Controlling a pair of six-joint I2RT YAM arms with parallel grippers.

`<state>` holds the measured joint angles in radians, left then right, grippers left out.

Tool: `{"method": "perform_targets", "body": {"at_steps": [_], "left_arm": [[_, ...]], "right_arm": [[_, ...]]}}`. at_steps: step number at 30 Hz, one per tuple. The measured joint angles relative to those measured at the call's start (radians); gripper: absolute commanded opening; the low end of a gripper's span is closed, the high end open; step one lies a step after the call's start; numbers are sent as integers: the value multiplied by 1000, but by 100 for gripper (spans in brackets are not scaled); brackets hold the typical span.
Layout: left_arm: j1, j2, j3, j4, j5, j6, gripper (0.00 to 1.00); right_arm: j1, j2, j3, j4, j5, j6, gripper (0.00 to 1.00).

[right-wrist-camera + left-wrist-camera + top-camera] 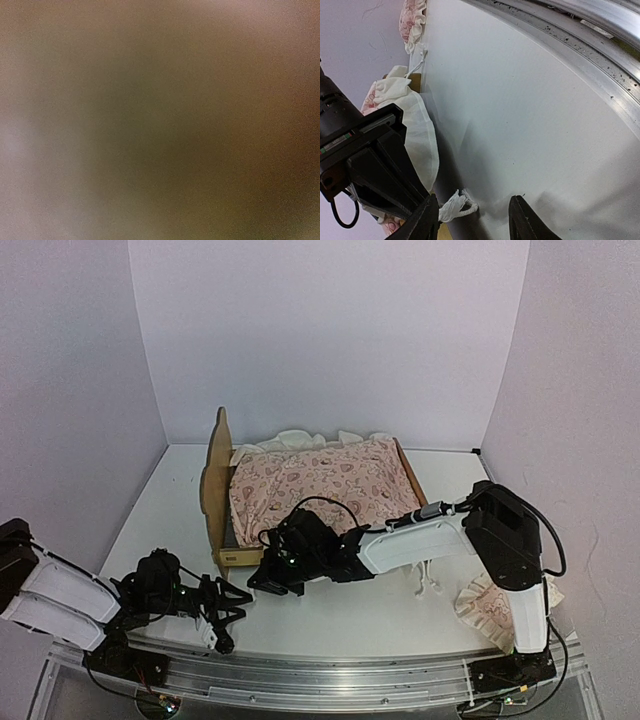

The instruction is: Set up the pet bed

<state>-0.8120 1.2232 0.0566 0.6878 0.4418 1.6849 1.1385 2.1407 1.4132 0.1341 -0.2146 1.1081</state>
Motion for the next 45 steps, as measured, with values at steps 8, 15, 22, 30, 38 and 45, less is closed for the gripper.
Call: {"method": "perform_targets", "body": {"at_steps": [8,15,22,30,38,45], "left_arm": [[0,29,41,20,-7,11,44],[0,78,71,9,-11,28,41],[15,110,94,-9,-13,45,41],[31,127,108,-10,-7,67,34],[31,132,121,-5,1,68,11],[34,132,125,5,1,45,0]], "right_arm": [[-3,0,0,1,-5,1,0],[-7,0,0,1,-11,1,0],[-12,0,0,6,-12,1,0],[-21,0,0,10,-19,3,0],[-25,0,0,11,-41,23,0],[-27,0,1,13,-60,31,0]]}}
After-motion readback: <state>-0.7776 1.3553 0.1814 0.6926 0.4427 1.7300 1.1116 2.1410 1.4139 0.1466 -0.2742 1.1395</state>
